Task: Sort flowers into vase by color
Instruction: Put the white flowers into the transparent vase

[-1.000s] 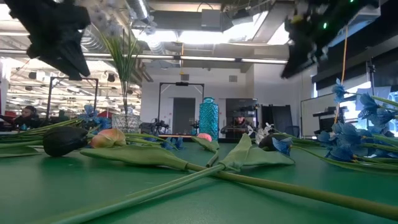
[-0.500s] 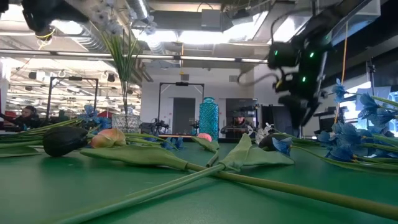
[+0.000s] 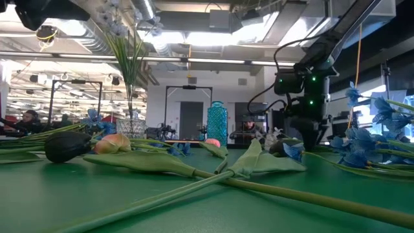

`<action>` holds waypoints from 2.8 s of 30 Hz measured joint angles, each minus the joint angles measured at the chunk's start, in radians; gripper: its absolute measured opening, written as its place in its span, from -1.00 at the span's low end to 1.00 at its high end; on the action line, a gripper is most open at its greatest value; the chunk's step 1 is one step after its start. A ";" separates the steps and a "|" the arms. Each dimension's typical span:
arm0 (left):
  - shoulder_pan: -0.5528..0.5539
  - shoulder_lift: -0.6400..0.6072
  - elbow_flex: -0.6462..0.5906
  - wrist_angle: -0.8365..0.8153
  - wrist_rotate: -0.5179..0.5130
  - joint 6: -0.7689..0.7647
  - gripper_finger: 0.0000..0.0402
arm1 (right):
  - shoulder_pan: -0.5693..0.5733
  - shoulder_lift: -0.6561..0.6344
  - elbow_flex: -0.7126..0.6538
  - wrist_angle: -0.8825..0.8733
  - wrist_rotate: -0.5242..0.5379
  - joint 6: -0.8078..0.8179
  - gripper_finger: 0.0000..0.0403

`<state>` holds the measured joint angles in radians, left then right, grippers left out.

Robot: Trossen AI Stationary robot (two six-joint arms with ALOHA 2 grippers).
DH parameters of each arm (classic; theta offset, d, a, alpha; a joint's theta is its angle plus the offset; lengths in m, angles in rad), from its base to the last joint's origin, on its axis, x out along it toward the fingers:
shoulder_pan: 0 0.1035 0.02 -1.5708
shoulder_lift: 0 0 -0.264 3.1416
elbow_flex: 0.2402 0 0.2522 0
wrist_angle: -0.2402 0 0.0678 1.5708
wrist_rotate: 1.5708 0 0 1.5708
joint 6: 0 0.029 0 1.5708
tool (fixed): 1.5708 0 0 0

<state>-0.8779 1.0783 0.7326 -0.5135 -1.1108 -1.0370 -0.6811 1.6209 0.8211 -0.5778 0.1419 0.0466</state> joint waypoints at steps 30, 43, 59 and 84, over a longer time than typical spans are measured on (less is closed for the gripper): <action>0.348 0.016 0.000 0.679 0.082 0.609 -0.02 | 0.227 -0.809 -0.003 0.755 -0.608 0.286 -0.94; 0.668 0.104 0.000 1.137 0.674 0.812 -0.02 | 0.510 -0.600 -0.003 1.121 -0.439 0.263 -0.93; 0.742 0.351 0.254 1.036 0.716 0.944 -0.02 | 0.537 -0.336 -0.003 1.397 -0.440 0.321 -0.95; 0.761 0.340 0.317 0.914 0.643 0.908 -0.95 | 0.536 -0.364 -0.003 1.404 -0.517 0.306 -0.71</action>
<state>-0.1171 1.4186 1.0500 0.4001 -0.4679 -0.1289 -0.1452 1.2572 0.8177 0.8267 -0.3752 0.3525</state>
